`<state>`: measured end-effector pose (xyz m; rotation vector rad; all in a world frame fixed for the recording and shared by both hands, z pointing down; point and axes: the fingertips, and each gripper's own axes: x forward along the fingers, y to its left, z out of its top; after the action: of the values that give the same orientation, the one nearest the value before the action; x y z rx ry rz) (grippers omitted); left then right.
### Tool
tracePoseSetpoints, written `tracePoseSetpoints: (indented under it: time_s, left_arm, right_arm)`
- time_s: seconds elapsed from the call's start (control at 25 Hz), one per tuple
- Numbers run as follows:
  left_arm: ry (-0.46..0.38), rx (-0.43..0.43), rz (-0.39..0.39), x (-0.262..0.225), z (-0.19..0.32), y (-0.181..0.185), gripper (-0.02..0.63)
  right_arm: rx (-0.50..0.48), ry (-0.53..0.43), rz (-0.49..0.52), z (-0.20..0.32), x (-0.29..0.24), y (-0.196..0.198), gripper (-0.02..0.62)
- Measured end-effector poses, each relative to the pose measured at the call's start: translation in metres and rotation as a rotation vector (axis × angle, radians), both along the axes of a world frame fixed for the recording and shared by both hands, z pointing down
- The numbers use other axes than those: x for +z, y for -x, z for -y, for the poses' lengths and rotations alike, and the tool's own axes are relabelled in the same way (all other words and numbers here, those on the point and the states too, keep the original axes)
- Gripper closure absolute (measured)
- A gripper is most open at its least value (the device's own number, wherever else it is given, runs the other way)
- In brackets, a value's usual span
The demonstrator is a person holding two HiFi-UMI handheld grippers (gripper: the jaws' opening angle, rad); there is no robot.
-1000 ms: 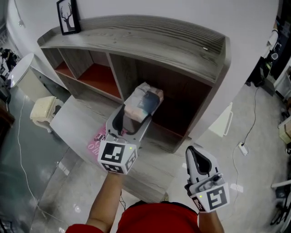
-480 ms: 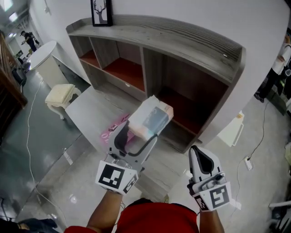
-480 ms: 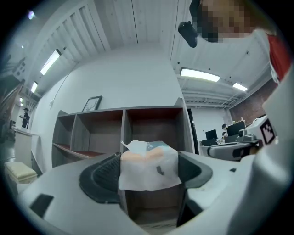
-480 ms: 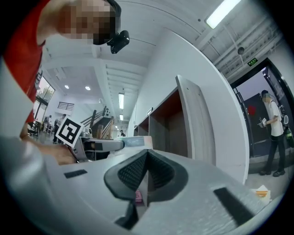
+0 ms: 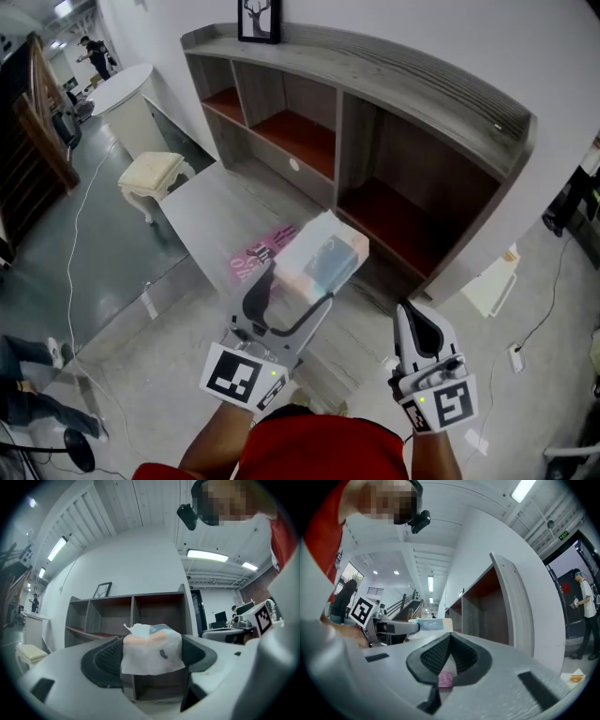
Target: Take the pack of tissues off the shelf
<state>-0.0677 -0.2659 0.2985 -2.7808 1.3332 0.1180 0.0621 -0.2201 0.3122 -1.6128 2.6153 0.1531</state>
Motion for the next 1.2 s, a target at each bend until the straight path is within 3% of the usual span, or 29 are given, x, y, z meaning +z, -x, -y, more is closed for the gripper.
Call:
tracePoseSetpoints:
  time_s: [1.2]
  left_arm:
    - [-0.020,0.003,-0.008,-0.0084,-0.0079,0.0032,0.242]
  right_arm:
    - [0.012,0.001,-0.023,-0.0057,0.0008,0.0047,0.591]
